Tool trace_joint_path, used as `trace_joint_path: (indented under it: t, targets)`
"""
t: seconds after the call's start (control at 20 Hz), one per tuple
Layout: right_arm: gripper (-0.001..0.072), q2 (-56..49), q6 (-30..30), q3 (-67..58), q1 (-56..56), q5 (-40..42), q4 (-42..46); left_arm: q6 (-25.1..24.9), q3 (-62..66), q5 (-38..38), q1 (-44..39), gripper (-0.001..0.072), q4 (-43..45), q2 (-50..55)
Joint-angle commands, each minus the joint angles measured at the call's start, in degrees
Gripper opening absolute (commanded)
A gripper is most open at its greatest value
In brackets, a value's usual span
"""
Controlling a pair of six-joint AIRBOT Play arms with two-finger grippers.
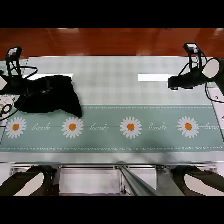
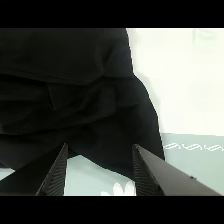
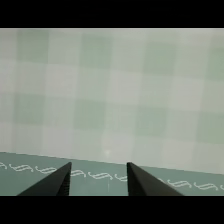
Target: Fold the shirts.
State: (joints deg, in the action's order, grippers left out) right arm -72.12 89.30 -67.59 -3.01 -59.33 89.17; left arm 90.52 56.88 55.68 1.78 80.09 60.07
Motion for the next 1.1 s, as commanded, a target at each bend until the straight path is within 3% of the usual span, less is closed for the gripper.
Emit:
trace_joint_path:
  t: [0.0, 0.9, 1.05]
  targets:
    - [0.0410, -0.04, 0.02, -0.02, -0.02, -0.02, -0.02, 0.00, -0.02, 0.00, -0.02, 0.0502, 0.02, 0.04]
    - [0.0410, -0.04, 0.02, -0.02, -0.02, 0.09, -0.02, 0.00, 0.00, -0.26, 0.00, 0.0502, 0.02, 0.04]
    - [0.0410, -0.02, 0.35, -0.02, -0.02, 5.84, -1.07, 0.00, 0.00, -3.08, 0.00, 0.0502, 0.02, 0.04]
